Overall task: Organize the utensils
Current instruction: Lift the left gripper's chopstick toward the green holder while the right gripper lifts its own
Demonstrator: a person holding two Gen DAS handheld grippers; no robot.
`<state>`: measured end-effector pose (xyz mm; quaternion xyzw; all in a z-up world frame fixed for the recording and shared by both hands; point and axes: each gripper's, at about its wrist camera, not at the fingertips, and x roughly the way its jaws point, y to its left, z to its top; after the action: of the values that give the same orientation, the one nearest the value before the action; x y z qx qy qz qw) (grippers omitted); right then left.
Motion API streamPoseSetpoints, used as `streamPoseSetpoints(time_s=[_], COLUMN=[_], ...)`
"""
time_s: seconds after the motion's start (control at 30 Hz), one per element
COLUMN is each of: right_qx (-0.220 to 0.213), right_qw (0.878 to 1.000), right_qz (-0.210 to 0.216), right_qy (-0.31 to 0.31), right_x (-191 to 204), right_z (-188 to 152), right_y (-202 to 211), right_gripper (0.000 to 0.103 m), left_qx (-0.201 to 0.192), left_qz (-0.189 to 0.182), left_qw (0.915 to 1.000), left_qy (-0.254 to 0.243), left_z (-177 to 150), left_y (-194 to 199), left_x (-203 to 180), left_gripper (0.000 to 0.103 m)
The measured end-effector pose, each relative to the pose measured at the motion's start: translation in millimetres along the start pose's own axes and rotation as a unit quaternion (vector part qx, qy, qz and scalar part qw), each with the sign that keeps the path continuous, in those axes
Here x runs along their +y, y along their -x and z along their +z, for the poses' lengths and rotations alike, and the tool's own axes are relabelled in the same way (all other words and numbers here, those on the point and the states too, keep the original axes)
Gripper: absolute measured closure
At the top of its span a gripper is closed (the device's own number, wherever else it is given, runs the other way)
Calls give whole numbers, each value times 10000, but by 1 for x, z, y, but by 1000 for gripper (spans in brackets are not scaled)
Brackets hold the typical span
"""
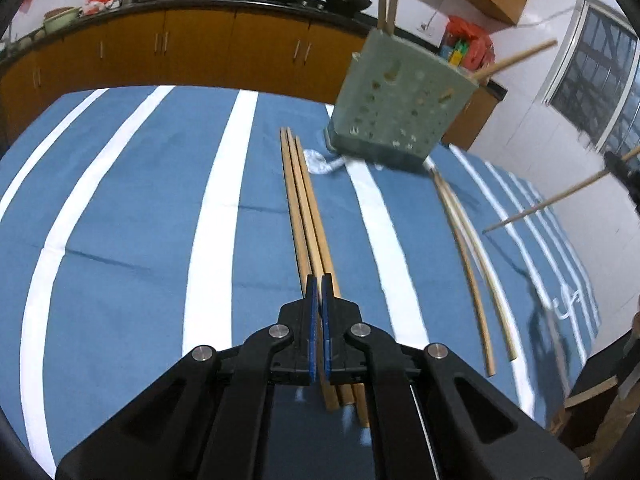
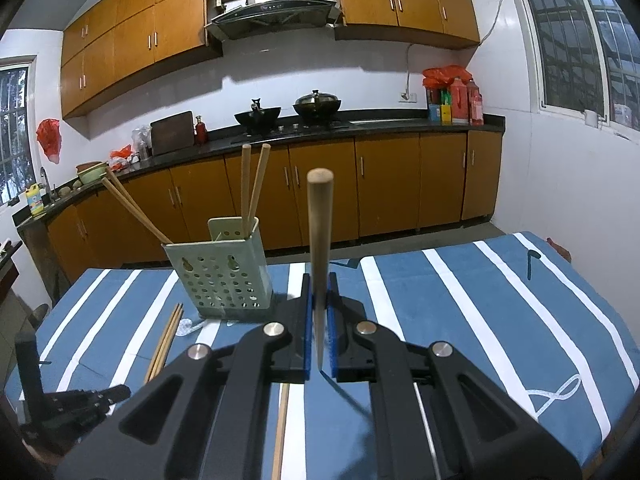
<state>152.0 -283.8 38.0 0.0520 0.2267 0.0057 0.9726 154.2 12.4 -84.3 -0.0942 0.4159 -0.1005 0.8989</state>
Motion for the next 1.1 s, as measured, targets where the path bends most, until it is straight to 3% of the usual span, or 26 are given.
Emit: streamPoseSetpoints(time_s=[0.07,0.37,0.57,0.67,0.87,1.1], right_qx=[17,26,30,30,30,29], right_qw=[10000,10000,10000,10000,9999,9999], right_qz=[-1,-5,1,-4,-36,-60], right_qy=[-10,-32,-55,-57,-89,-121], right_x=[-1,-2,-4,-5,-7,-9], right_z=[-2,-4,-4,-5,-4,-5], right_y=[0,-1,-1,-1,-2,-2], right_gripper=[95,95,95,95,95,95], left_qx=[113,150,145,210,196,85], left_qz=[157,136,436,197,521,810], left_qw=[9998,9997,9980,9992,9977,9964], left_qy=[-70,-134,-431,-259,-382,-248], left_z=[-3,-7,-11,-10,-9,-4], left_y=[-7,-5,-6,-6,-10,-9], left_x=[-2,-7,-19,-18,-22,5], left_gripper=[100,100,100,100,97,96])
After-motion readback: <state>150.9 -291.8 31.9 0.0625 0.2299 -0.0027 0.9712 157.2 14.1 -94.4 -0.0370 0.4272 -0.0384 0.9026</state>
